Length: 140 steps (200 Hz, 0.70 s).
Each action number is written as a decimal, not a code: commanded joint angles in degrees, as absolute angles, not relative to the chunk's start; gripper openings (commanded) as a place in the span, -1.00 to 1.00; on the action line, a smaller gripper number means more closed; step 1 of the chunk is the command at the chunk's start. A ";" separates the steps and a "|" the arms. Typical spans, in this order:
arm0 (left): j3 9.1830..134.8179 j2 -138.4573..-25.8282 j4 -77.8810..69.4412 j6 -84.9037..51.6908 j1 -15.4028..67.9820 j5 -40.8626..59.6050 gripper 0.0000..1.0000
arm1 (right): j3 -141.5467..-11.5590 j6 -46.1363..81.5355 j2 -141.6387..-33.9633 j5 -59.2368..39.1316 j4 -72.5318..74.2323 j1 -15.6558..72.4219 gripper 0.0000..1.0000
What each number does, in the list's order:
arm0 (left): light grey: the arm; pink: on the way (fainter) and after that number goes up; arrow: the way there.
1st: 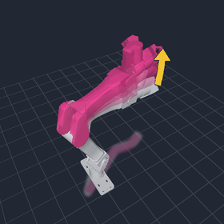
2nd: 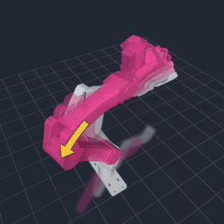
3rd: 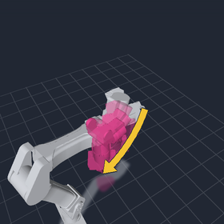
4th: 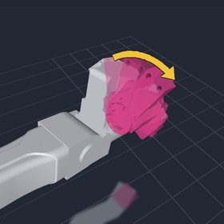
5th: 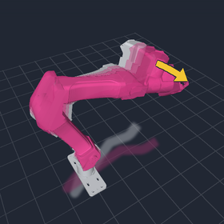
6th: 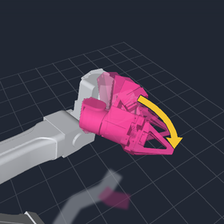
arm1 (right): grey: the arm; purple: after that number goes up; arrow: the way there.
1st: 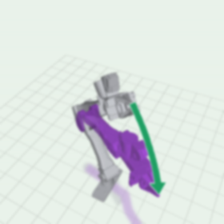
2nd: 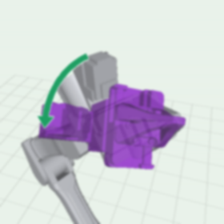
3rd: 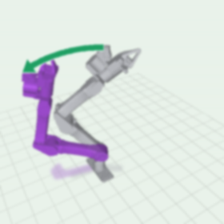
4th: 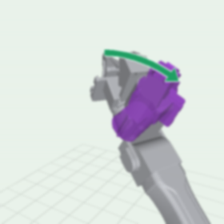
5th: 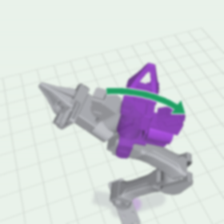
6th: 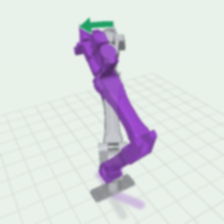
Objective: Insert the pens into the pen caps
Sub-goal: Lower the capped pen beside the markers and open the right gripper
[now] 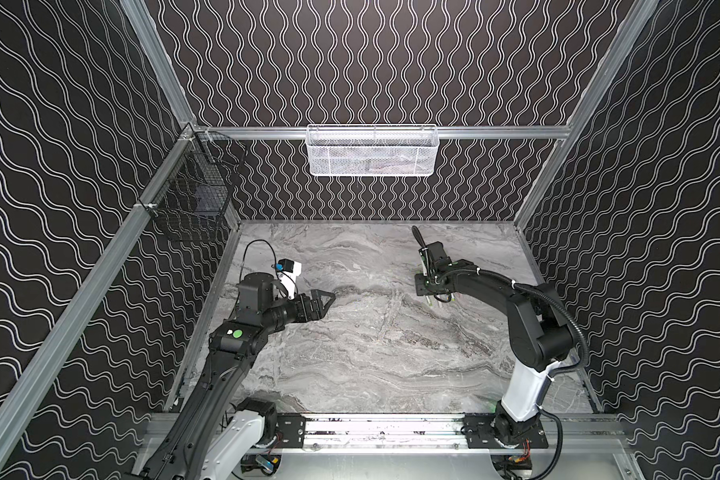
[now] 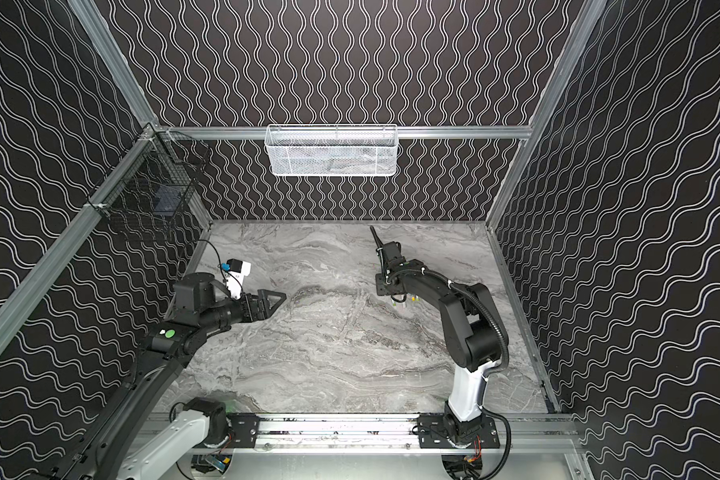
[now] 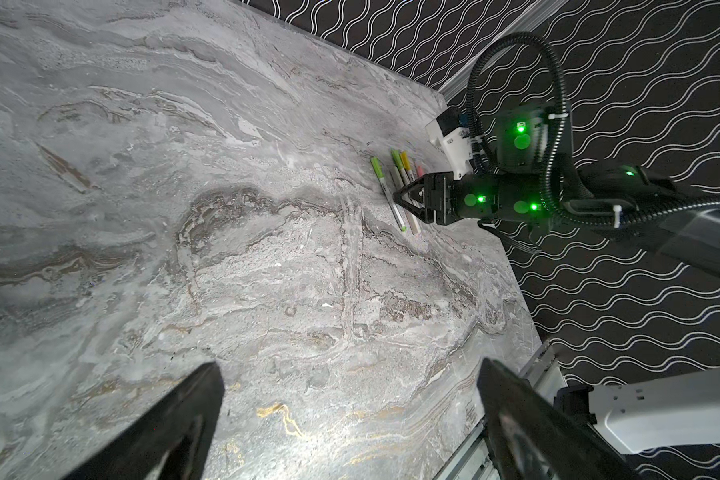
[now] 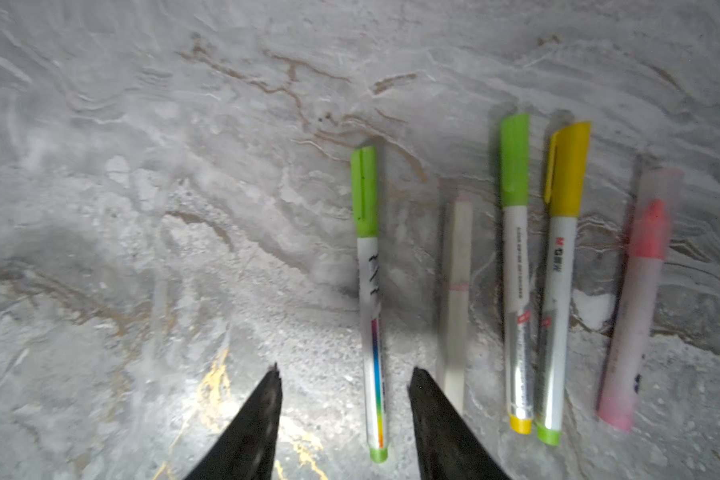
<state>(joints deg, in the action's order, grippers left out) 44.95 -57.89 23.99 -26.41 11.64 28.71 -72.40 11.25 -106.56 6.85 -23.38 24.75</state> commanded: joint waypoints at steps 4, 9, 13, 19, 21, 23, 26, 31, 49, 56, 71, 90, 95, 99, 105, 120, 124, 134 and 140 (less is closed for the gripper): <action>44.74 -57.49 21.66 -26.26 11.59 27.60 0.97 | -73.40 9.65 -107.66 -0.93 -21.18 24.70 0.07; 44.65 -57.47 21.62 -26.48 11.60 27.52 0.97 | -73.89 9.73 -108.28 -1.25 -21.41 24.63 0.08; 44.65 -57.48 21.60 -26.67 11.60 27.48 0.97 | -74.30 9.82 -108.36 -1.50 -21.64 24.63 0.09; 44.52 -57.48 21.54 -26.79 11.60 27.43 0.97 | -74.73 9.84 -110.47 -1.95 -21.80 24.70 0.09; 44.44 -57.52 21.53 -26.85 11.60 27.42 0.97 | -74.82 9.84 -110.79 -2.18 -21.73 24.70 0.10; 44.40 -57.54 21.42 -26.93 11.60 27.42 0.97 | -74.87 9.89 -110.95 -2.46 -21.71 24.70 0.10; 44.40 -57.52 21.40 -26.98 11.60 27.42 0.97 | -74.96 9.93 -111.32 -2.65 -21.57 24.70 0.10; 44.43 -57.61 21.44 -27.07 11.60 27.26 0.97 | -74.97 9.93 -111.80 -2.76 -21.22 24.68 0.11; 44.82 -57.64 21.78 -27.07 11.58 26.42 0.97 | -75.31 9.93 -113.37 -3.59 -20.35 24.66 0.14; 45.00 -57.73 21.71 -27.07 11.60 26.22 0.97 | -75.75 9.93 -114.10 -3.64 -20.46 24.68 0.15; 45.61 -57.83 21.90 -26.89 11.57 25.46 0.97 | -76.05 9.97 -115.21 -3.60 -20.32 24.70 0.16; 46.34 -58.25 22.25 -26.62 11.60 24.78 0.97 | -75.45 10.74 -115.41 -2.60 -19.80 23.96 0.18; 46.48 -58.49 22.38 -26.42 11.60 24.66 0.97 | -75.14 11.21 -115.26 -2.01 -19.66 23.68 0.19; 46.59 -58.60 22.53 -26.37 11.60 24.54 0.97 | -74.82 11.60 -115.16 -1.31 -19.42 23.40 0.21; 46.70 -58.79 22.59 -26.31 11.60 24.37 0.97 | -74.03 12.06 -114.72 -0.69 -18.77 23.07 0.24; 46.53 -59.29 22.22 -26.52 11.60 24.08 0.97 | -72.51 13.28 -114.02 0.20 -18.02 21.96 0.28; 46.50 -59.41 21.95 -26.74 11.60 24.00 0.97 | -72.23 13.50 -113.94 0.41 -18.02 21.70 0.28; 46.42 -59.72 21.46 -27.06 11.60 23.99 0.97 | -71.68 14.02 -113.82 1.02 -18.27 21.08 0.29; 46.33 -59.92 21.13 -27.23 11.60 24.02 0.97 | -71.22 14.22 -113.59 1.43 -18.28 20.77 0.30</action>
